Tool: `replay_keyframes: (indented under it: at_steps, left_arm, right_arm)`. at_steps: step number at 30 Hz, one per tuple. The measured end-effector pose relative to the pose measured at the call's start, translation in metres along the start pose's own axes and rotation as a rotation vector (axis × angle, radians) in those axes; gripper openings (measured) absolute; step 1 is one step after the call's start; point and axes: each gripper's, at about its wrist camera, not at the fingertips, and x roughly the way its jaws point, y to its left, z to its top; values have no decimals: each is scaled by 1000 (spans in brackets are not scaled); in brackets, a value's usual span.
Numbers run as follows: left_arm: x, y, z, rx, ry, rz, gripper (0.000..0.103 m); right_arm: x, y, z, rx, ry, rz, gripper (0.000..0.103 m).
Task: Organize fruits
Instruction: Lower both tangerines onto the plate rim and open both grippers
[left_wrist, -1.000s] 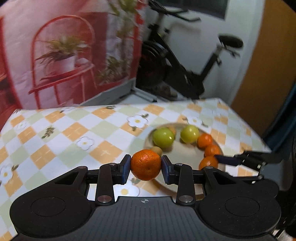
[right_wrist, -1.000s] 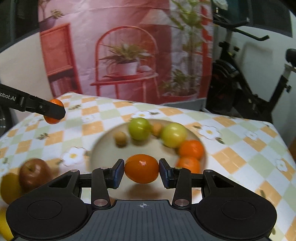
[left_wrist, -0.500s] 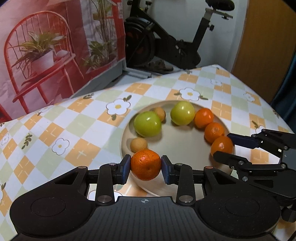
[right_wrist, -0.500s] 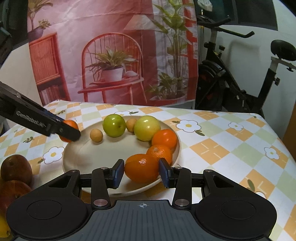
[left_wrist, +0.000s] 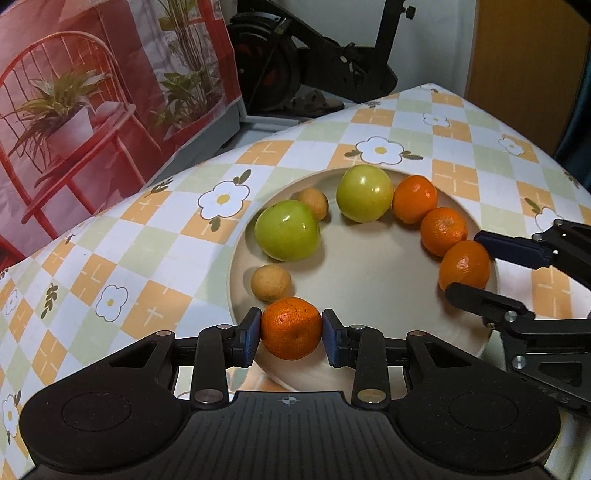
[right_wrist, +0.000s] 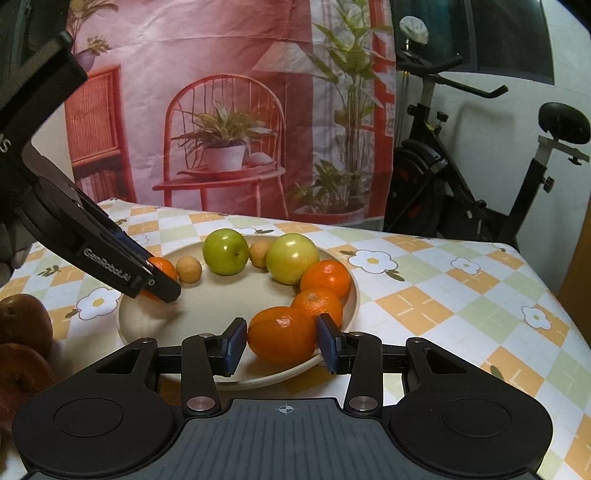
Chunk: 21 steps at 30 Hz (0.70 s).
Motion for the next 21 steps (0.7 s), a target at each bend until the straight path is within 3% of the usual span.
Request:
replay_keyframes:
  at_steps: [21]
  left_arm:
    - [19,1,10,-10,-13,32,39]
  right_arm:
    - [0,-1,0,7,-5,3,39]
